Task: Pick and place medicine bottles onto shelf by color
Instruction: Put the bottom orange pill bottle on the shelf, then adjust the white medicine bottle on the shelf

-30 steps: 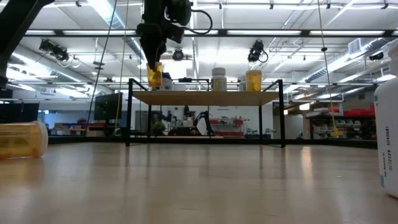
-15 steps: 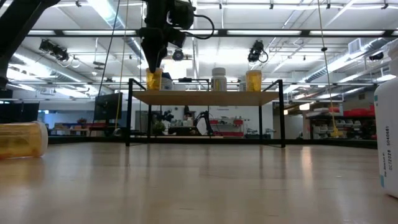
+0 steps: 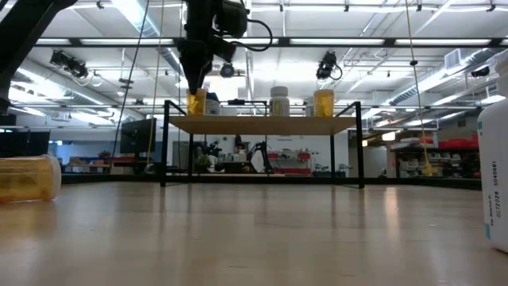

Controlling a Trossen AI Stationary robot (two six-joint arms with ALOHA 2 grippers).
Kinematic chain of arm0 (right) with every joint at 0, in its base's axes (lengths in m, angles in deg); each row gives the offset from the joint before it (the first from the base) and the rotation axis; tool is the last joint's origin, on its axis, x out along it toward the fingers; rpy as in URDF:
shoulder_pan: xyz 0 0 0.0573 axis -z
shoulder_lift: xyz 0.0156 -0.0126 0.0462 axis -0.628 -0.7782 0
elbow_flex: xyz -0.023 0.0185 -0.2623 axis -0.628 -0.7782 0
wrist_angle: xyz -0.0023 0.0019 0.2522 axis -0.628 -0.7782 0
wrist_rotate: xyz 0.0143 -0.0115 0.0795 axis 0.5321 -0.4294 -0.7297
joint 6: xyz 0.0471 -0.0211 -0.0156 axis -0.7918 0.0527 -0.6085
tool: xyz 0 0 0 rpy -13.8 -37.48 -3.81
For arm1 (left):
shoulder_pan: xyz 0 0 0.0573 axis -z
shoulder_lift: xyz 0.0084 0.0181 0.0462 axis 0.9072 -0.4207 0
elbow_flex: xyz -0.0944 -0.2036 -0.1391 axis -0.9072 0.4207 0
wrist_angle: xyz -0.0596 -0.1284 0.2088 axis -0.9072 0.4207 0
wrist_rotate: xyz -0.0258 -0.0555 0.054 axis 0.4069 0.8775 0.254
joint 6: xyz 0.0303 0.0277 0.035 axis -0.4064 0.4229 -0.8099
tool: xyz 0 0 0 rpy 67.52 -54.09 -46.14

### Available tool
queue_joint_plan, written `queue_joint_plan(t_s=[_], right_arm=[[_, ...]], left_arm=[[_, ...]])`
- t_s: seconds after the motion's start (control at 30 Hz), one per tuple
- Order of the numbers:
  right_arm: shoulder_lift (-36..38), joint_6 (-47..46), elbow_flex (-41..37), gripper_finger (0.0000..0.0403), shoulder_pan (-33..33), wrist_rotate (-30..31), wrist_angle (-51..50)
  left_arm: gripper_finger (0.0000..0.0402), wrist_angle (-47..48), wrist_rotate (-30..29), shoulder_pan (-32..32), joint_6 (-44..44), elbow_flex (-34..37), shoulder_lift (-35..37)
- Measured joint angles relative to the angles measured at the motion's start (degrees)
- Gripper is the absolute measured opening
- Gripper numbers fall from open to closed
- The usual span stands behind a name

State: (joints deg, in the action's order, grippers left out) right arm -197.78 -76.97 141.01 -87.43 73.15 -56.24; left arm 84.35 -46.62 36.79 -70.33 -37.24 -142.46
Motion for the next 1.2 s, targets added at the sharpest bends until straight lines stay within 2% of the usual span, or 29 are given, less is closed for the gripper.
queue_joint_plan(t_s=[0.57, 0.97, 1.07, 1.2], right_arm=[[0.0, 0.47, 0.0, 0.0245, 0.0, 0.0, 0.0], [0.0, 2.44, 0.0, 0.0245, 0.01, 0.45, 0.0], [0.0, 3.21, 0.0, 0.0245, 0.02, 0.59, 0.0], [0.0, 2.66, 0.0, 0.0245, -0.09, 4.28, 0.0]], left_arm=[[0.027, -0.03, -1.94, 1.06, 1.65, -0.11, 0.97], [0.0308, -1.27, -1.51, 3.51, 7.05, -0.11, 7.75], [0.0311, -5.61, -1.26, 5.92, 11.57, -0.11, 9.66], [0.0307, -18.71, -1.2, 9.64, 21.71, -0.11, 11.41]])
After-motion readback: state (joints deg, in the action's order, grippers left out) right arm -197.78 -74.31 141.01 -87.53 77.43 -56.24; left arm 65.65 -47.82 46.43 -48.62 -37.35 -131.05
